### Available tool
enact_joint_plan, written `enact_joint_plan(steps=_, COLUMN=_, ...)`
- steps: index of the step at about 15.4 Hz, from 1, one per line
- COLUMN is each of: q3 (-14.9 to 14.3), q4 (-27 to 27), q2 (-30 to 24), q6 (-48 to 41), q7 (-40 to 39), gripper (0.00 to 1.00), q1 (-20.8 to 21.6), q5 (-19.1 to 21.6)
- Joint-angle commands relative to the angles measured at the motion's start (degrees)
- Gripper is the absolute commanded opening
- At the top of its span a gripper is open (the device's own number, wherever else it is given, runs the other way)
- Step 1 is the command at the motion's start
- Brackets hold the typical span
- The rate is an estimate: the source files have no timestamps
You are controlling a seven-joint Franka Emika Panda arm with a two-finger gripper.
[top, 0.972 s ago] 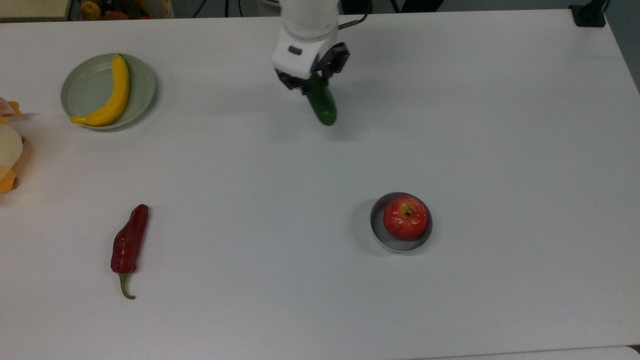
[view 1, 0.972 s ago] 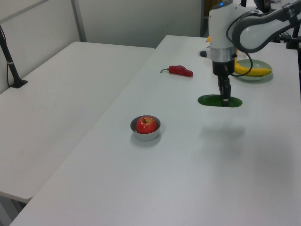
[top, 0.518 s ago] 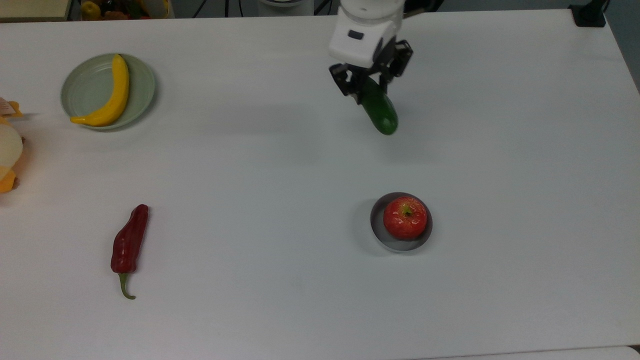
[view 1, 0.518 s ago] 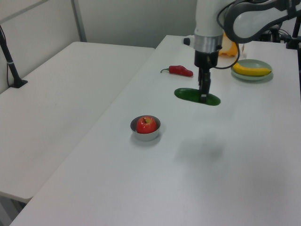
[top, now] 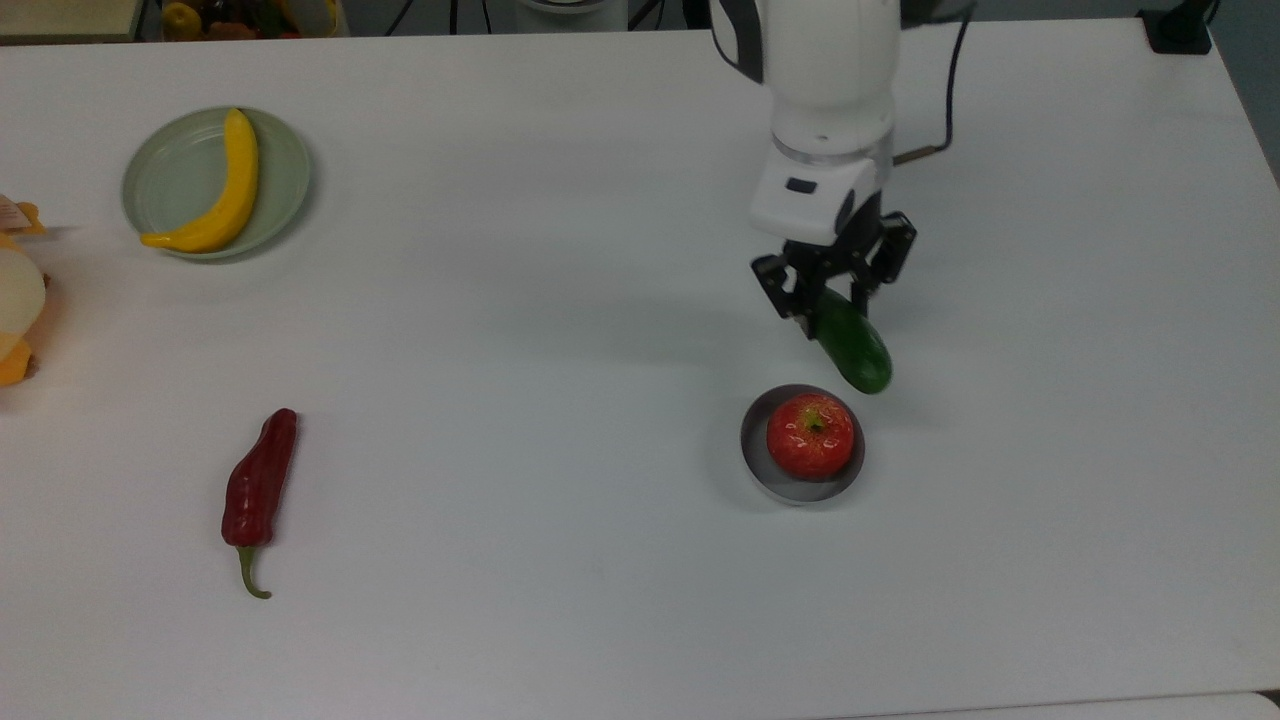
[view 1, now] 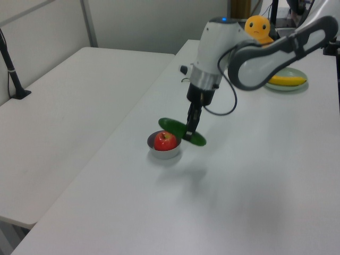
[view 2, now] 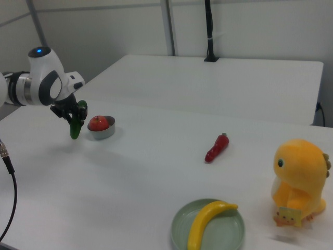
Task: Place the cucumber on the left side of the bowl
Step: 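Carry the cucumber to beside the silver bowl and lower it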
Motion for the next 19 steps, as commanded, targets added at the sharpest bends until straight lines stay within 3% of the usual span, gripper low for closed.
enact_joint_plan(steps=1, q3=-0.54, q4=3.44, q2=3.54, q6=4.58, q7=2.53, gripper=0.00, q1=2.64, q5=0.32)
enact_joint_plan(steps=4, q3=-0.62, q4=6.86, q2=7.31, q6=5.73, q7=5.52, gripper=0.00, q1=4.66, q5=-0.21)
enact_joint_plan(steps=9, q3=-0.71, q4=7.49, q2=11.97, q6=16.88, q7=8.08, gripper=0.00, q1=4.31, q5=-0.38)
enact_joint_plan(steps=10, q3=-0.71, q4=7.58, q2=12.76, q6=17.33, q7=7.99, gripper=0.04, q1=4.31, q5=-0.47)
enact_joint_plan(steps=15, q3=-0.62, q4=7.58, q2=12.95, q6=17.42, q7=8.08, gripper=0.52, q1=4.05, q5=-0.39)
enact_joint_plan(steps=19, q3=-0.62, q4=7.23, q2=11.72, q6=17.34, q7=7.64, gripper=0.74, q1=3.52, q5=-0.56)
